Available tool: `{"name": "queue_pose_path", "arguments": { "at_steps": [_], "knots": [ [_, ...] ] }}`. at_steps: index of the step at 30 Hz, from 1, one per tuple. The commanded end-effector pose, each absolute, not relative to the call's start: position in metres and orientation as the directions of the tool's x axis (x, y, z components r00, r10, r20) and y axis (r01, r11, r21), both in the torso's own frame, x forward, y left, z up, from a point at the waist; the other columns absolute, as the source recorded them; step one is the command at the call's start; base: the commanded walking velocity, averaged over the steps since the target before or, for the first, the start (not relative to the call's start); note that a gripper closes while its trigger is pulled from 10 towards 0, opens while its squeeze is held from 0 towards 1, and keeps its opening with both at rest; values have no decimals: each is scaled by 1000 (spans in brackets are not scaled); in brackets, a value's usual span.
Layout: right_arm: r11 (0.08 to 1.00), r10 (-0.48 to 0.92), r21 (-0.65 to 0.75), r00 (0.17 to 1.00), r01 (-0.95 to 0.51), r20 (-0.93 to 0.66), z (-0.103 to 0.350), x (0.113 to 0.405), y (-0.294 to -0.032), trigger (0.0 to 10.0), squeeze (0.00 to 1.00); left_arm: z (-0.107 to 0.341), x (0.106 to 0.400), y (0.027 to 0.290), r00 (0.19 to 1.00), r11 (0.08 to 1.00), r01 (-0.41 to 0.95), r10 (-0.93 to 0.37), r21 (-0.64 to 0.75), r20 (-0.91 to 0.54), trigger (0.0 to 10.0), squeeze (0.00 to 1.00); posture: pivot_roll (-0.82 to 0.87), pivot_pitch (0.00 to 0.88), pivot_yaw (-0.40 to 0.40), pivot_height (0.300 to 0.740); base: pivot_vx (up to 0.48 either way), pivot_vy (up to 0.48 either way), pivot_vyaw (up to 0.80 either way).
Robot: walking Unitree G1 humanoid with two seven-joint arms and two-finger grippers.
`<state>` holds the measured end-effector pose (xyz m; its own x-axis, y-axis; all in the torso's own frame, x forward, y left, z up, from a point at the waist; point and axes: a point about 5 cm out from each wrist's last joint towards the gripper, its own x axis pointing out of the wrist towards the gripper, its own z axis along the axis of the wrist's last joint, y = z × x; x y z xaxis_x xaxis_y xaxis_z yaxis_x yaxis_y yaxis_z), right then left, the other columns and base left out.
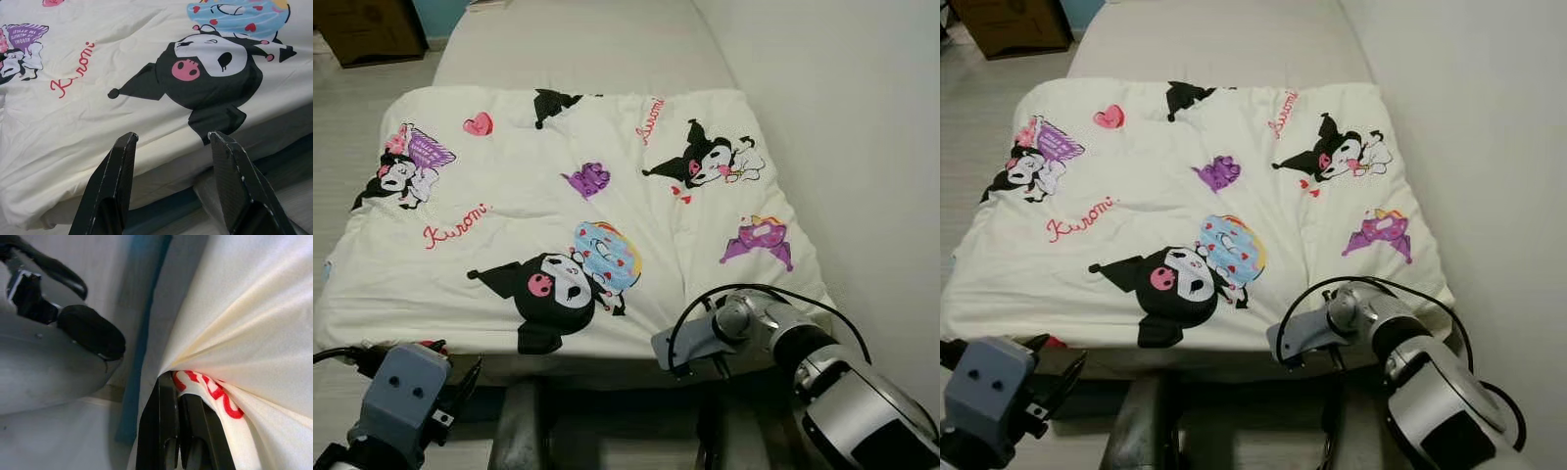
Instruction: Clean up the room
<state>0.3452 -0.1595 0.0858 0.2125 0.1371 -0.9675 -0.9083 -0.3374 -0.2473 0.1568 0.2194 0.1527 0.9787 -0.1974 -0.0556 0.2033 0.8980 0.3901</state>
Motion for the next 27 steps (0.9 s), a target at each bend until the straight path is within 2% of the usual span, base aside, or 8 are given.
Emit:
{"name": "queue_pose_path", "arguments": {
  "at_steps": [1,10,19,20,21,22,23,27],
  "knots": [
    [-324,-91,166,-144,-931,-985,36,296,-201,0,0,147,154,222,975,885,224,-201,409,-99,10000,0,203,269,-31,541,0,0,0],
    [-327,-10,247,-258,-912,-966,40,292,-193,0,0,146,153,222,973,885,229,-204,407,-104,10000,0,198,267,-32,541,0,0,0],
    [-350,5,183,-197,-919,-980,40,295,-187,0,0,145,154,221,973,883,230,-206,410,-103,10000,0,199,266,-31,541,0,0,0],
    [-353,9,154,-168,-923,-986,40,297,-186,4706,294,145,154,221,973,882,229,-205,411,-103,10000,0,200,267,-30,541,0,0,0],
    [-362,25,101,-118,-927,-993,40,300,-183,10000,906,145,154,222,974,882,228,-204,411,-103,10000,0,199,268,-30,541,0,0,0],
    [-362,25,101,-118,-927,-993,40,300,-183,10000,906,145,154,222,974,882,228,-204,411,-103,10000,0,199,268,-30,541,0,0,0],
    [-350,28,81,-97,-933,-995,40,302,-182,10000,1000,145,153,222,974,882,228,-203,412,-104,10000,0,200,267,-29,541,0,0,0],
    [-323,61,62,-86,-944,-994,45,306,-177,10000,1000,145,154,222,974,882,227,-203,412,-103,10000,0,194,268,-26,541,0,0,0]
  ]
}}
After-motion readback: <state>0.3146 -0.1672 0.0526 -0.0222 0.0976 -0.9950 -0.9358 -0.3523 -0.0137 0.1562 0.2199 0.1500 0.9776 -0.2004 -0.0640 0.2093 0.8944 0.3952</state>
